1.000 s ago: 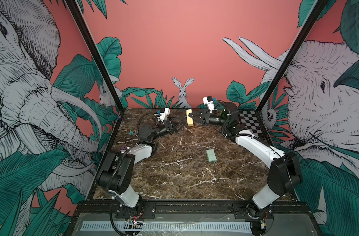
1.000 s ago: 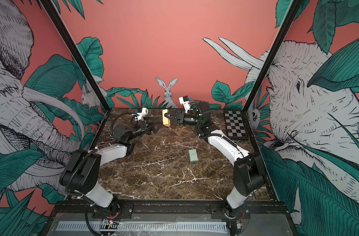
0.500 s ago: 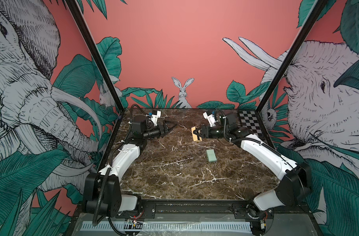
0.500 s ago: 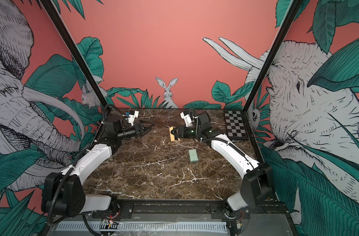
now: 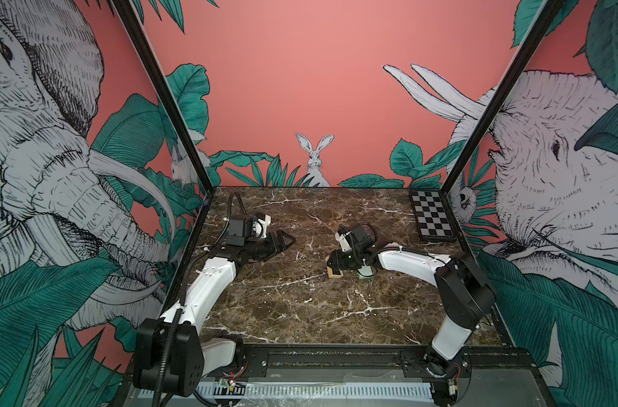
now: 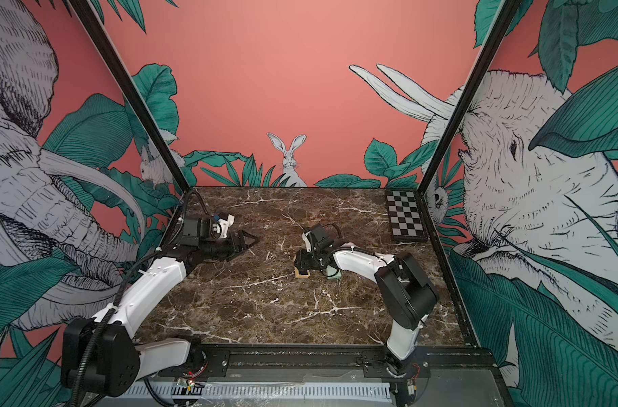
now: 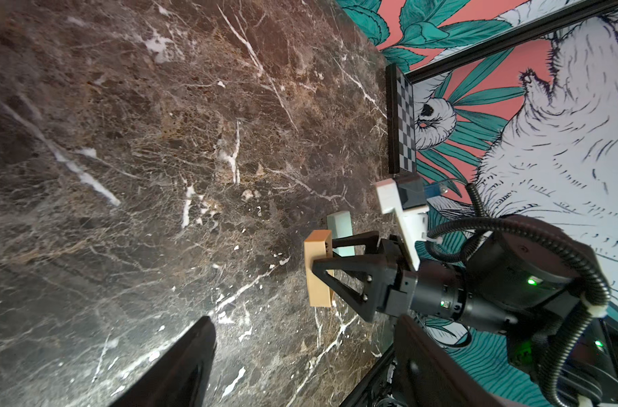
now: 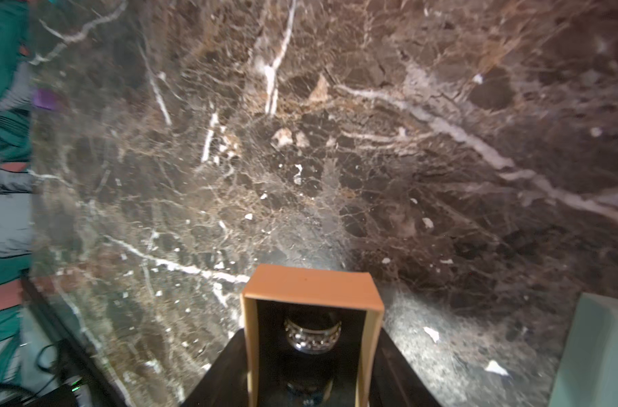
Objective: Take the rings out of the lift-off lid box
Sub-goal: Place the jewelry box at the center of the board, then adjust the jewelry box at the center of the board.
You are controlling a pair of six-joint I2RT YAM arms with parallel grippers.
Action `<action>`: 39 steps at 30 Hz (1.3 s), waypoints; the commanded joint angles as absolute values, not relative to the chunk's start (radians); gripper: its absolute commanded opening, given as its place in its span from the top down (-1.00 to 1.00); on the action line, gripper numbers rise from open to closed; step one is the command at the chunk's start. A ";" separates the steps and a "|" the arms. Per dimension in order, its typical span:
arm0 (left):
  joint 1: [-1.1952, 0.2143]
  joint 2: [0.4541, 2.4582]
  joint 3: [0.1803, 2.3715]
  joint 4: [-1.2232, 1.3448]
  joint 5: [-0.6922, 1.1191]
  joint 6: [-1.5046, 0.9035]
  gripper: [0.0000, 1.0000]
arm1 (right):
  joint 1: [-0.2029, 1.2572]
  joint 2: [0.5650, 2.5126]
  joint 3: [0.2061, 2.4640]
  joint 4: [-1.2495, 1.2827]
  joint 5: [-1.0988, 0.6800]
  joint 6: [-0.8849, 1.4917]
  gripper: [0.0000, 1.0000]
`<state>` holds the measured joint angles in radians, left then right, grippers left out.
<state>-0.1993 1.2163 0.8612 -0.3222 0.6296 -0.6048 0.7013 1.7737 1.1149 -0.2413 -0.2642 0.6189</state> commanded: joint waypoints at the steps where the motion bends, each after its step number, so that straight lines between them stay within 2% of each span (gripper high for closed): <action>1: -0.197 1.176 0.834 -0.375 0.569 -0.559 -0.64 | 0.730 1.803 1.197 -0.309 -0.134 0.601 -0.03; 14: -0.197 1.149 0.826 -0.389 0.577 -0.541 -0.64 | 0.743 1.929 1.259 -0.321 -0.081 0.694 -0.09; 20: -0.197 1.139 0.845 -0.464 0.562 -0.503 -0.64 | 0.745 1.943 1.287 -0.330 -0.094 0.711 -0.39; 26: -0.212 1.143 0.871 -0.599 0.523 -0.451 -0.60 | 0.748 1.847 1.291 -0.417 -0.062 0.669 -0.50; 29: -0.295 1.136 0.865 -0.624 0.463 -0.462 -0.54 | 0.747 1.749 1.305 -0.522 -0.020 0.587 -0.53; 31: -0.399 1.143 0.856 -0.587 0.404 -0.510 -0.48 | 0.743 1.691 1.335 -0.575 0.005 0.509 -0.50; 33: -0.507 1.180 0.846 -0.519 0.350 -0.587 -0.31 | 0.725 1.642 1.348 -0.598 -0.034 0.424 -0.41; 35: -0.587 1.232 0.841 -0.447 0.305 -0.648 -0.19 | 0.706 1.617 1.347 -0.589 -0.091 0.337 -0.22; 37: -0.649 1.285 0.857 -0.393 0.246 -0.688 -0.18 | 0.686 1.615 1.347 -0.587 -0.152 0.244 -0.01; 39: -0.693 1.343 0.889 -0.370 0.177 -0.709 -0.09 | 0.662 1.630 1.354 -0.615 -0.192 0.178 0.18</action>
